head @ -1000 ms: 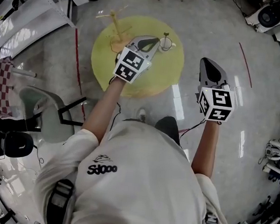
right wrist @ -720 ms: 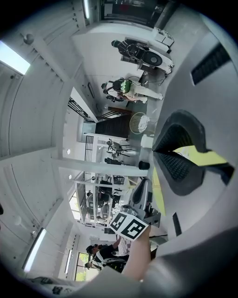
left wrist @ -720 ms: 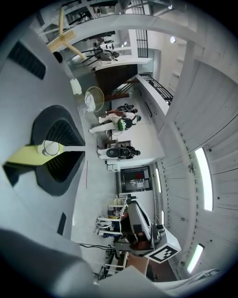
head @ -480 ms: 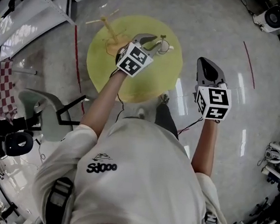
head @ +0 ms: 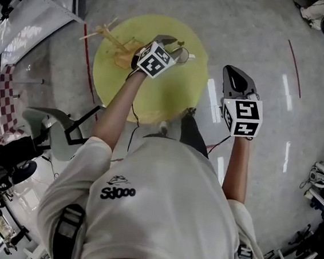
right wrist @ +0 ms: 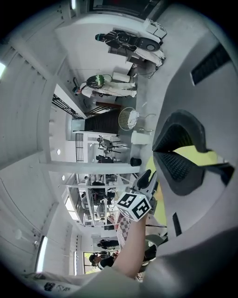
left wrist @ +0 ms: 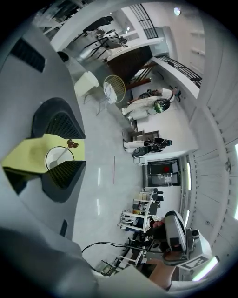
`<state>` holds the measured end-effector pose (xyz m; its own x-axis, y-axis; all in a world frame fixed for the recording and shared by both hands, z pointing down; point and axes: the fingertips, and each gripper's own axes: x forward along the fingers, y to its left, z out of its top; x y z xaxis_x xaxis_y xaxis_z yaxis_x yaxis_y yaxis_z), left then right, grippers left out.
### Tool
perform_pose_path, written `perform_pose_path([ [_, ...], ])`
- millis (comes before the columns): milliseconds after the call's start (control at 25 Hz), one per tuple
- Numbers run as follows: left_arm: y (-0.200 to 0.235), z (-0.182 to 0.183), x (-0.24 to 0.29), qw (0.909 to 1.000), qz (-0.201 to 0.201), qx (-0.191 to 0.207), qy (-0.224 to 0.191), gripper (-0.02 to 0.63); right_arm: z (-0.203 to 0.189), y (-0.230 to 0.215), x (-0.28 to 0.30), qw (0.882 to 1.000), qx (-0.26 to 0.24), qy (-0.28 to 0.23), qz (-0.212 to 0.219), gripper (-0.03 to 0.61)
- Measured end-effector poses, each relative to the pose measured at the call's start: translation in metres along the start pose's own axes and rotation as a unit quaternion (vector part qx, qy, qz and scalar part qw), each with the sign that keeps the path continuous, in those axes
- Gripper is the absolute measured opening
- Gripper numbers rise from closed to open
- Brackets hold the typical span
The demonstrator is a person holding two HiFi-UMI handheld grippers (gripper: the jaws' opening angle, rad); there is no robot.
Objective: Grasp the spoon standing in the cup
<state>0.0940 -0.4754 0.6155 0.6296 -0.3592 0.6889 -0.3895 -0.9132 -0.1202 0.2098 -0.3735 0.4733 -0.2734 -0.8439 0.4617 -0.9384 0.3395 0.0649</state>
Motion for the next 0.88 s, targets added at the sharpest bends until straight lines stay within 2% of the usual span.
perform_pose_path([
  [160, 0.005, -0.023, 0.035, 0.9986, -0.023, 0.003, 0.047, 0.172, -0.01, -0.015, 0.013, 1.0, 0.005, 0.016, 0.006, 0.021],
  [360, 0.014, -0.037, 0.067, 0.9963, -0.042, 0.003, 0.075, 0.186, -0.021, -0.033, 0.031, 0.999, 0.013, 0.032, 0.012, 0.021],
  [520, 0.017, -0.043, 0.081, 0.9948, -0.055, -0.009, 0.085, 0.179, -0.03, -0.043, 0.042, 0.999, 0.019, 0.044, 0.013, 0.021],
  [640, 0.017, -0.044, 0.09, 0.9939, -0.062, -0.02, 0.089, 0.127, -0.035, -0.049, 0.046, 0.998, 0.023, 0.049, 0.013, 0.021],
  [880, 0.011, -0.038, 0.095, 0.9931, -0.078, -0.026, 0.083, 0.094, -0.044, -0.056, 0.047, 0.998, 0.031, 0.057, 0.007, 0.021],
])
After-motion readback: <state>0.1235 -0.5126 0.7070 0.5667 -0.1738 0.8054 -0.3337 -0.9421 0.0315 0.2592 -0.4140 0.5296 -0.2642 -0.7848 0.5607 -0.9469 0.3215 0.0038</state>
